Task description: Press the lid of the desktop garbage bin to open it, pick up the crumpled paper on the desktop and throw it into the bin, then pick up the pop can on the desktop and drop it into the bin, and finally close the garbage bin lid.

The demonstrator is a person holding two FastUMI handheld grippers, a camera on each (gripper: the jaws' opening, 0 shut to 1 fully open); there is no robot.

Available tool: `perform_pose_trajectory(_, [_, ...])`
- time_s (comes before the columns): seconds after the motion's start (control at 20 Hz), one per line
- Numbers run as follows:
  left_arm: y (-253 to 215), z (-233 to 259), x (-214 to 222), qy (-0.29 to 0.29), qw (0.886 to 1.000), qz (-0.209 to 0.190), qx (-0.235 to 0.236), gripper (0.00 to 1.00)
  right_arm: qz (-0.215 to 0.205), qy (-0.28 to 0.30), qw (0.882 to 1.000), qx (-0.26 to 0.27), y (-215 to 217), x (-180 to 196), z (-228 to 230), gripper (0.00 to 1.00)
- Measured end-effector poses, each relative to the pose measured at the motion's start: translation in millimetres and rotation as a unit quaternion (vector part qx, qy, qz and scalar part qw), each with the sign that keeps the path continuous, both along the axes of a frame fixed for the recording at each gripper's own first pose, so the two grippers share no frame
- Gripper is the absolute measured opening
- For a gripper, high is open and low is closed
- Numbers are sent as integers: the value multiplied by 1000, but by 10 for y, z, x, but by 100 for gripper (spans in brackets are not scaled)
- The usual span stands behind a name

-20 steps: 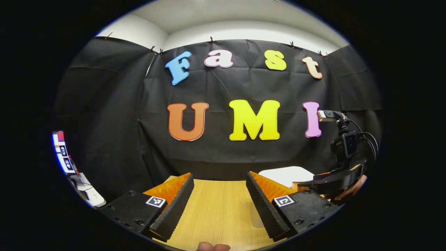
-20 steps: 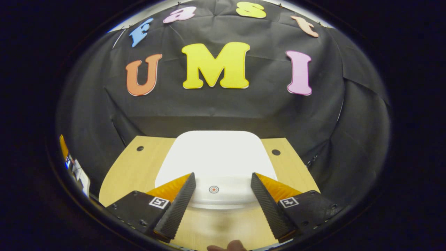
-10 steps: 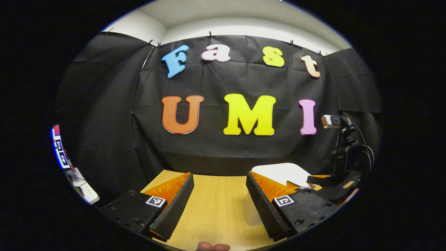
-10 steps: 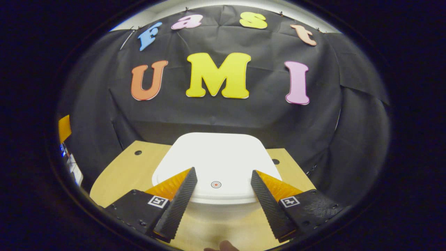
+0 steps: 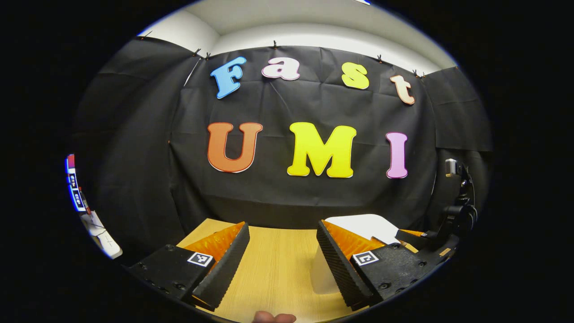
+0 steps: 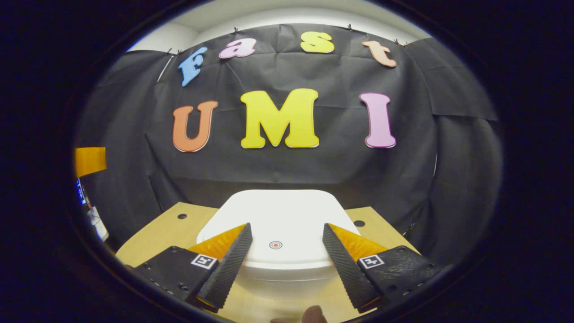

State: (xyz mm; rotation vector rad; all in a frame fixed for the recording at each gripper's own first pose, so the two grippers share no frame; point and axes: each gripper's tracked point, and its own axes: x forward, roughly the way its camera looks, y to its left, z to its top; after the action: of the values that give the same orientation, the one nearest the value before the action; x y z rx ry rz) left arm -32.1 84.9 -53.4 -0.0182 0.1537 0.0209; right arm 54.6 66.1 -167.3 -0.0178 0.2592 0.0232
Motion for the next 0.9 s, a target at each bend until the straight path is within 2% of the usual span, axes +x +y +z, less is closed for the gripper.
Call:
perform_pose_trajectory(0.25, [-132,-23,69,-2,1000,-17,-7,97,-3,-23,998,-53,-60,-9,162,96])
perform_pose_trajectory(0.3, [-176,-44,90,-2,1000,-22,-10,100,-5,-22,998,-57,-90,-34,195,96])
perform_pose_trajectory(0.45, [-287,-7,137,-5,999,-32,-11,97,-11,-16,996,-84,-200,-119,340,98])
perform_pose_trajectory(0.6, [-401,92,167,-17,999,-39,-9,97,-21,-49,997,-53,-362,-197,676,95])
perform_pose_trajectory(0.65, [-430,113,176,-19,999,-38,-8,100,-26,-58,997,-46,-436,-231,758,95])
perform_pose_trajectory(0.7, [-458,131,178,-20,999,-35,-5,97,-28,-65,997,-44,-515,-264,854,95])
perform_pose_trajectory(0.9, [-626,271,137,-29,999,-19,22,97,-25,-81,996,-39,-778,-438,1129,95])
